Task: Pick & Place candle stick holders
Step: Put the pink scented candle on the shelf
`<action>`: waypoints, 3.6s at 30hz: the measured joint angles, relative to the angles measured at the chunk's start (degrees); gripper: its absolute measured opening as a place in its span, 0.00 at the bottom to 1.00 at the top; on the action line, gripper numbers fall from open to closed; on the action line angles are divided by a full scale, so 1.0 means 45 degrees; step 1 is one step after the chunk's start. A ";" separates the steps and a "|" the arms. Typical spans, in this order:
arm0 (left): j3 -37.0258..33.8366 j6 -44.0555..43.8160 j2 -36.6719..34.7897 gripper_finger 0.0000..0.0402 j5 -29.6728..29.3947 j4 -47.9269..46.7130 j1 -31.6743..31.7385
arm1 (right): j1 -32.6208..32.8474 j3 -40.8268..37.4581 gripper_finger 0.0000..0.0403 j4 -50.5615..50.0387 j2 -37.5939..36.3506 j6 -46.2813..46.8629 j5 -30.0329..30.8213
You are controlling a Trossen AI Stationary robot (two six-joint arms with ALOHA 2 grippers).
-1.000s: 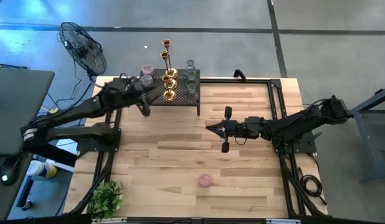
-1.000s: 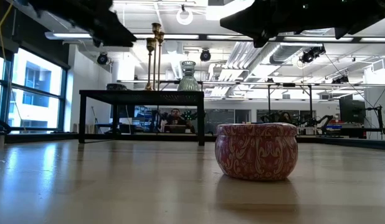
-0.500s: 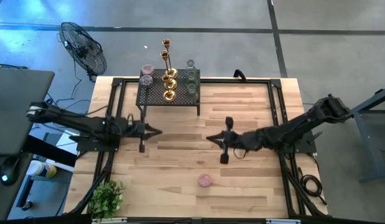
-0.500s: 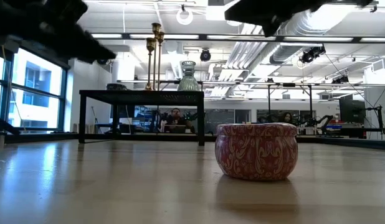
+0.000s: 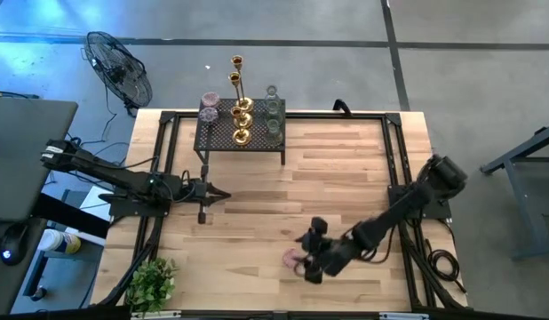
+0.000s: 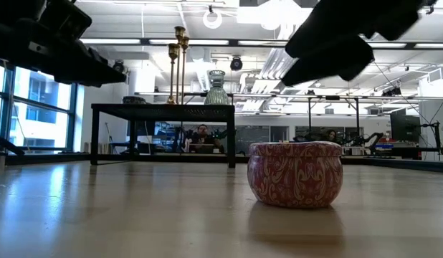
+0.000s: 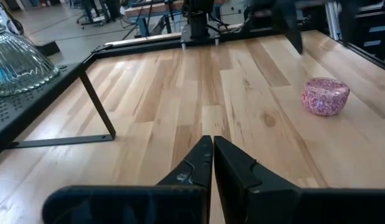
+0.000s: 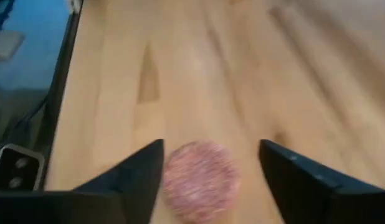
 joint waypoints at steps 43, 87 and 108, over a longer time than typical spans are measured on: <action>0.0015 -0.0285 0.0010 0.03 -0.0165 -0.0321 0.0005 | 0.0131 -0.0099 0.87 0.2092 0.3035 -0.2163 -0.0186; 0.0024 -0.0620 0.0010 0.03 -0.0461 -0.0667 0.0010 | -0.6119 0.6516 0.71 0.1197 0.6529 -0.7775 -0.4784; 0.0024 -0.0630 0.0010 0.03 -0.0495 -0.0675 0.0010 | -0.6936 0.6657 0.74 0.1888 0.7005 -0.8334 -0.5553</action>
